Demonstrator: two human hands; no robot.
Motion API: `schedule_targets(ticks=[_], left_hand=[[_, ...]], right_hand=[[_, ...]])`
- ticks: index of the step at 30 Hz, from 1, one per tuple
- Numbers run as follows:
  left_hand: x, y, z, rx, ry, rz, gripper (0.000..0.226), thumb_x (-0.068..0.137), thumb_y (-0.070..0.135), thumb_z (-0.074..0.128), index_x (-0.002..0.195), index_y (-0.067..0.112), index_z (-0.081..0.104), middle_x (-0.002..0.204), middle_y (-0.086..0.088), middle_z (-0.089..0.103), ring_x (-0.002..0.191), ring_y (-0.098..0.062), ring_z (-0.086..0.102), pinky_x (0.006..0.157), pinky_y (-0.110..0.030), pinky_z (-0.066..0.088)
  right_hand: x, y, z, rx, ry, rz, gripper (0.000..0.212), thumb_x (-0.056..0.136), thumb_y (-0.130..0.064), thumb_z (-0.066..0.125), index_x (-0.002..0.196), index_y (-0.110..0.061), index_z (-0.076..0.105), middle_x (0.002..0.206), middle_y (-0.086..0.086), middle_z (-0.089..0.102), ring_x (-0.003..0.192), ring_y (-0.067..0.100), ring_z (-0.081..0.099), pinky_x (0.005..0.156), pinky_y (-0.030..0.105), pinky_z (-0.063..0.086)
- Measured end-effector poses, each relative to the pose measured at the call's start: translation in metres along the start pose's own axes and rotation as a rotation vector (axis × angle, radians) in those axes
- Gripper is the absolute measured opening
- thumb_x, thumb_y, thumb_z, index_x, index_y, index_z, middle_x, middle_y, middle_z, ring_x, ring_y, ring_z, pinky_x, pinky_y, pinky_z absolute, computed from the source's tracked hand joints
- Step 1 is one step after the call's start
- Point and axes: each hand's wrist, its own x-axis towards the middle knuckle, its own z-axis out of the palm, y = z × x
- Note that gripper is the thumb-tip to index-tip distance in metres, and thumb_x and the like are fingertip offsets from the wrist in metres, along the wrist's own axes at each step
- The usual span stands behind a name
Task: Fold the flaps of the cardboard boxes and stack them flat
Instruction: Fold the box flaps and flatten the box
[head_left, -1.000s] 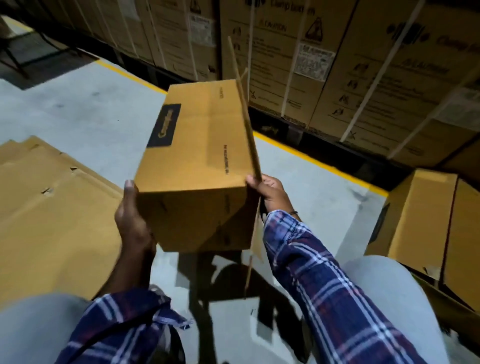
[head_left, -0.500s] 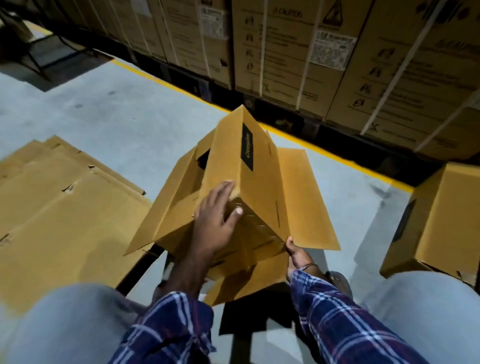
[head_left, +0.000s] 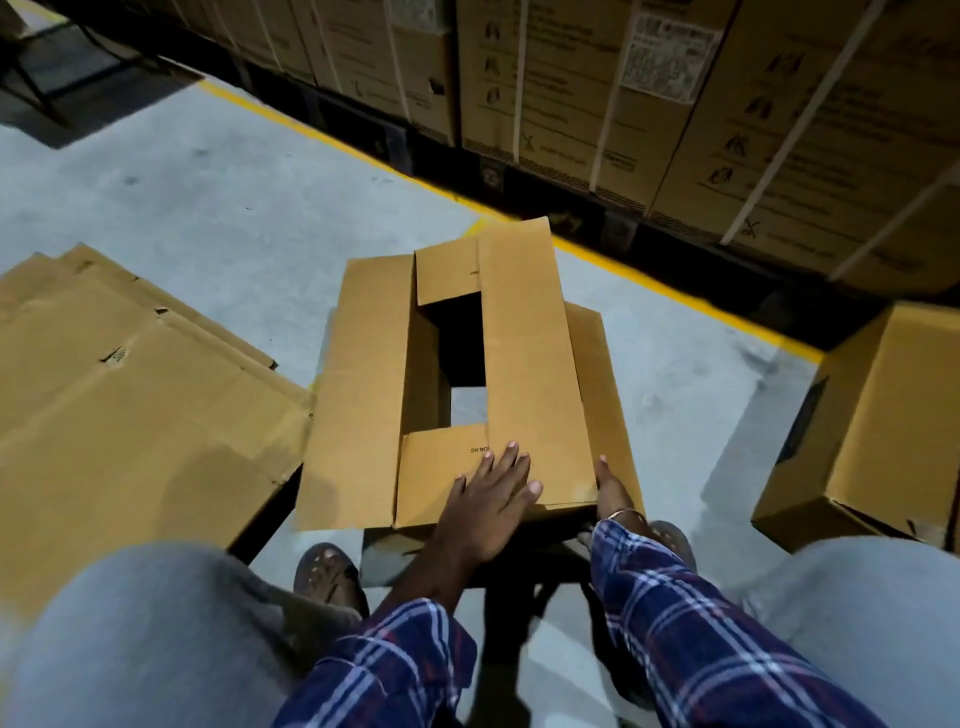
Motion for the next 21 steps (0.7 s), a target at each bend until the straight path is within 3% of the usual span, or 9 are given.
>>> schedule_targets(ticks=[3,6,8,10,12,17,21], left_hand=[[0.001,-0.003,-0.008,-0.171,0.053,-0.003,0.068,0.103,0.068,0.027,0.162,0.036,0.022,0.17,0.02,0.009,0.157,-0.007,0.005,0.128,-0.046,0.009],[0.002,-0.02,-0.02,-0.335,0.295,-0.079,0.069,0.101,0.065,0.041,0.161,0.032,0.029,0.169,0.009,0.022,0.155,-0.011,0.018,0.126,-0.047,0.021],[0.004,-0.039,-0.03,-0.221,0.452,-0.194,0.075,0.101,0.056,0.05,0.163,0.025,0.021,0.171,0.0,0.018,0.156,-0.02,0.017,0.125,-0.049,0.022],[0.008,-0.057,-0.044,-0.041,0.506,-0.369,0.085,0.1,0.052,0.057,0.164,0.018,0.012,0.172,-0.008,0.006,0.157,-0.03,0.011,0.124,-0.053,0.017],[0.014,-0.076,-0.052,-0.056,0.485,-0.539,0.092,0.097,0.055,0.059,0.164,0.017,0.009,0.172,-0.01,0.0,0.157,-0.033,0.007,0.123,-0.06,0.016],[0.028,-0.103,-0.052,-0.634,0.312,-0.607,0.095,0.088,0.066,0.063,0.156,0.009,0.029,0.16,-0.016,0.035,0.142,-0.037,0.04,0.115,-0.054,0.038],[0.034,-0.099,-0.044,-0.905,0.201,-0.632,0.107,0.08,0.076,0.068,0.159,0.016,0.028,0.158,-0.009,0.042,0.134,-0.032,0.052,0.108,-0.048,0.046]], right_hand=[[-0.078,-0.032,0.007,-0.083,0.12,-0.083,0.086,0.095,-0.075,0.038,0.142,-0.004,0.052,0.148,0.021,0.049,0.135,0.042,0.046,0.116,0.046,0.029],[-0.1,-0.049,0.014,-0.211,0.273,-0.454,0.064,0.101,-0.057,0.047,0.139,-0.007,0.056,0.144,0.021,0.052,0.131,0.041,0.049,0.11,0.046,0.036],[-0.11,-0.056,0.026,-0.347,0.255,-0.68,0.061,0.098,-0.049,0.059,0.144,-0.01,0.053,0.151,0.019,0.045,0.137,0.039,0.044,0.113,0.044,0.036],[-0.116,-0.054,0.037,-0.561,0.233,-0.743,0.071,0.092,-0.054,0.065,0.15,-0.021,0.044,0.161,0.015,0.03,0.147,0.035,0.03,0.118,0.047,0.03],[-0.121,-0.047,0.042,-0.757,0.237,-0.684,0.088,0.084,-0.067,0.066,0.155,-0.032,0.029,0.167,0.011,0.013,0.154,0.032,0.01,0.12,0.055,0.02],[-0.111,-0.027,0.049,-0.948,0.214,-0.528,0.125,0.064,-0.085,0.067,0.158,-0.037,0.0,0.167,0.014,-0.019,0.154,0.033,-0.019,0.119,0.065,0.004],[-0.103,-0.036,0.05,-0.886,0.263,-0.457,0.136,0.056,-0.086,0.072,0.155,-0.038,-0.007,0.165,0.021,-0.018,0.153,0.042,-0.009,0.117,0.068,0.012]])
